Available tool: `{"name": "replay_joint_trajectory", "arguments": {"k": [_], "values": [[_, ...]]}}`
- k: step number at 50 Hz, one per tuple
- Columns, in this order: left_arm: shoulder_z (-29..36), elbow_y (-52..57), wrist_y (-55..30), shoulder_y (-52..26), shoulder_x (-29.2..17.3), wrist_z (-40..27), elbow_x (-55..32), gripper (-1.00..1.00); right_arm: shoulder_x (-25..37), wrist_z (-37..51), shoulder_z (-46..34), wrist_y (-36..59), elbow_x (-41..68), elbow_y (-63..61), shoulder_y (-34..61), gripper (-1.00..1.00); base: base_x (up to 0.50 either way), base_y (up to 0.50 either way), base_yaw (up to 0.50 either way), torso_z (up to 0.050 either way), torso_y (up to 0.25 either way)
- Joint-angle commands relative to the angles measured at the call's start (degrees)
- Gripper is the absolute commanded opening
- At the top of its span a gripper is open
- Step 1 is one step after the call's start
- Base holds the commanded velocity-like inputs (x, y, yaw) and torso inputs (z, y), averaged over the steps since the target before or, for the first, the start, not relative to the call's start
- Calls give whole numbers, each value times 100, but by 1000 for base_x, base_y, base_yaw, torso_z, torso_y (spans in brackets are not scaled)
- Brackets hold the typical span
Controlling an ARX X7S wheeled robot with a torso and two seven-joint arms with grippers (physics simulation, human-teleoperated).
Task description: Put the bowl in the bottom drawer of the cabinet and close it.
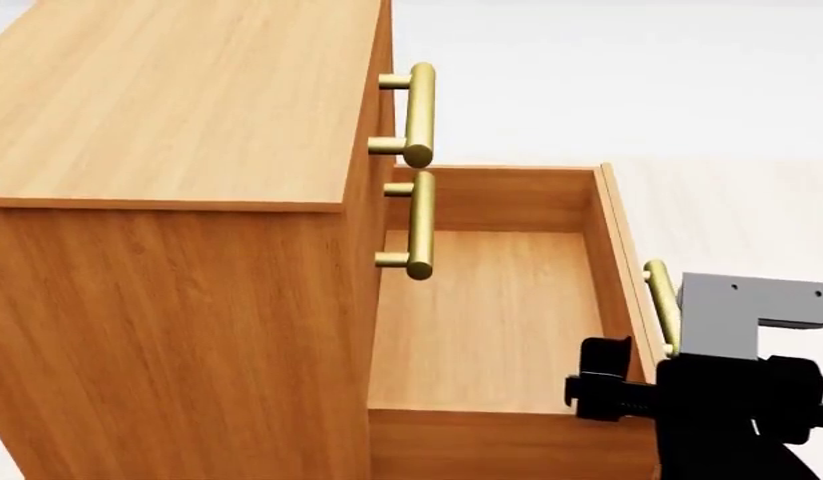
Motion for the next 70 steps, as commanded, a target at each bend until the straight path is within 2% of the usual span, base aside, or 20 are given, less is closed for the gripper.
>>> {"name": "replay_joint_trajectory", "arguments": {"k": [1, 6, 8, 13, 18, 42, 44, 54, 60, 66, 67, 70], "values": [[9, 107, -86, 11, -34, -32, -20, 100, 158, -306, -11, 60, -137, -88, -249, 100, 0, 0, 0, -10, 0], [46, -214, 177, -36, 15, -19, 28, 100, 324, -726, -232, -6, 6, -336, -349, 100, 0, 0, 0, 0, 0], [18, 117, -108, -2, -46, -48, -18, 100, 358, -779, -271, 13, 26, -397, -364, 100, 0, 0, 0, 0, 0], [45, -122, 87, -36, -13, -37, 1, 100, 443, -925, -310, -11, 92, -488, -406, 100, 0, 0, 0, 0, 0], [31, 122, -116, -4, -62, -70, -23, 100, 530, -987, -249, -6, 157, -634, -438, 100, 0, 0, 0, 0, 0], [67, 56, -63, -34, -90, -101, -38, 100, 804, -816, 189, 506, 451, -2003, -433, 100, 0, 0, 0, 0, 0], [95, -242, 187, -72, -43, -78, -6, 100, 813, -805, 285, 586, 518, -2130, -425, 100, 0, 0, 0, 0, 0], [82, 147, -75, 8, -125, -128, -42, 100, 900, -591, 586, 910, 608, -2689, -350, 100, 0, 0, 0, 0, 0], [101, -192, 333, -20, -69, -135, 59, 100, 939, -375, 771, 889, 498, -2826, -369, 100, 0, 0, 0, 0, 0], [88, 133, -47, 2, -117, -225, 215, 100, 966, -273, 889, 858, 446, -2890, -450, 100, 0, 0, 0, 0, 0], [47, 88, 173, 8, -108, -142, -178, 100, 977, -243, 911, 835, 419, -2893, -470, 100, 0, 0, 0, 0, 0], [104, -259, 433, -60, -50, -111, -15, 100, 983, -174, 973, 801, 373, -2899, -494, 100, 0, 0, 0, 0, 0]]}}
